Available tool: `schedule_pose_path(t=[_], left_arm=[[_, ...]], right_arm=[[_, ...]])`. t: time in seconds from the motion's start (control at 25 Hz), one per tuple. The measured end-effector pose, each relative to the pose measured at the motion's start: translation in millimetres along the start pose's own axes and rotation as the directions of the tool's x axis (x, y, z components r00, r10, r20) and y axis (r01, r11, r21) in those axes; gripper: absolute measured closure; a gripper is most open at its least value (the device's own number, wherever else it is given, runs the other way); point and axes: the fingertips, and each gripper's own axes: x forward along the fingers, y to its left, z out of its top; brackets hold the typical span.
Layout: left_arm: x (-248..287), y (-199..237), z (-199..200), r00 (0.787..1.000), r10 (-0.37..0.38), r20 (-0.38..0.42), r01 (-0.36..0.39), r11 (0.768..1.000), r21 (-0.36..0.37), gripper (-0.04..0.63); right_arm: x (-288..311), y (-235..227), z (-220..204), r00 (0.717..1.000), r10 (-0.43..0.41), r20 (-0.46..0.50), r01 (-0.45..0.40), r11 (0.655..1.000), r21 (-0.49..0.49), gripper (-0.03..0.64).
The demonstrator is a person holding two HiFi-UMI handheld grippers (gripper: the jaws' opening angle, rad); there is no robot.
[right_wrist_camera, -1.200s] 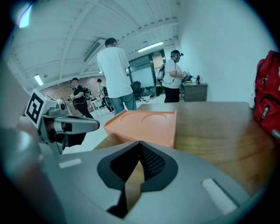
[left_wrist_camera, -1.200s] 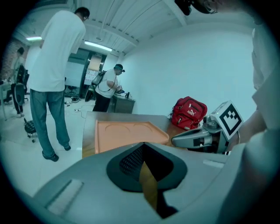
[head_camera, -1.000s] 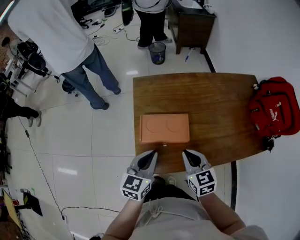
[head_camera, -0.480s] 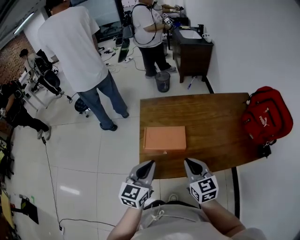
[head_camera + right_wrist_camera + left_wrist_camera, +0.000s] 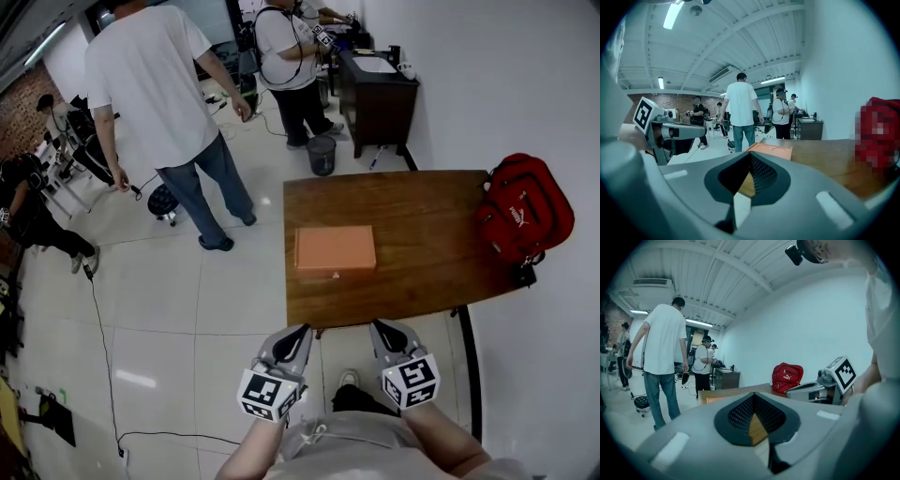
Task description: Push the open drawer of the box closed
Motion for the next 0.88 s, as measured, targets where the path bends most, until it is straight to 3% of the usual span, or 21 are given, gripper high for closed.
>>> schedule_pose_path(t=[0.44,0.64,0.88], left_arm=[[-122,-49,-30,0.999,-0.036,-0.002,0.036,0.999,-0.017,0.589],[-151,-70,-43,0.998,-0.057,-0.015,0.056,0.998,-0.011,0.589],[-166,-80,-33,0.999,-0.053,0.014,0.053,0.999,0.013,0.589]], right_arm=[[-92,99,-46,0.998,-0.056,-0.03,0.055,0.998,-0.019,0.614],[-120,127,-45,0.997,-0.07,0.012,0.071,0.994,-0.088,0.614],[-132,136,-41,0.998,-0.06,0.03,0.062,0.995,-0.082,0.614]])
